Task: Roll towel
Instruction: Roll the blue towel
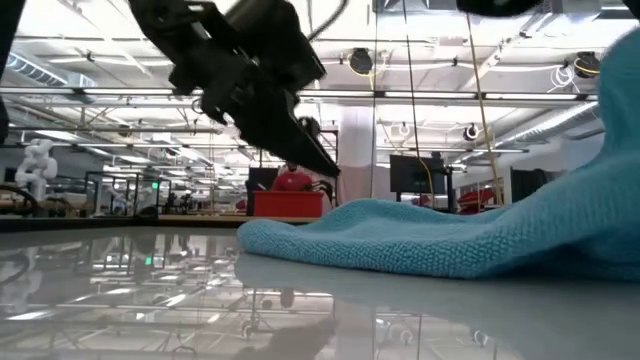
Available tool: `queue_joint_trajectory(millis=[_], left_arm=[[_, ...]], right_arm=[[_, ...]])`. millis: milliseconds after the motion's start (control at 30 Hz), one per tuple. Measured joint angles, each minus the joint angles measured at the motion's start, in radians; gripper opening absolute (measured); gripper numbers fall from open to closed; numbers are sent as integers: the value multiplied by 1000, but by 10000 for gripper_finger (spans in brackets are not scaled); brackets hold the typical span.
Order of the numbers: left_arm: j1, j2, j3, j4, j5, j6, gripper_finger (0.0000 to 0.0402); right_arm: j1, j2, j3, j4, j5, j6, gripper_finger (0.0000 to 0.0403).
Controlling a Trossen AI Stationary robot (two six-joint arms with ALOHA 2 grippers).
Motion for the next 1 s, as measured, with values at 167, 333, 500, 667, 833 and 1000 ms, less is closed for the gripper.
queue_joint_trajectory(millis=[167, 333, 500, 667, 833, 1000], left_arm=[[14, 89, 64, -44, 96, -69, 203], [26, 162, 129, -120, 152, -168, 203], [23, 226, 180, -139, 290, -190, 203], [23, 238, 226, -131, 411, -213, 203], [23, 228, 260, -150, 430, -209, 203], [23, 228, 272, -180, 406, -173, 203]], right_arm=[[27, 54, 0, 9, 2, 61, 0], [45, 60, 0, 45, 46, 142, 0], [58, 59, 0, 74, 99, 212, 0], [62, 59, 0, 88, 147, 267, 0], [62, 59, 0, 93, 165, 319, 0], [62, 59, 0, 110, 186, 353, 0]])
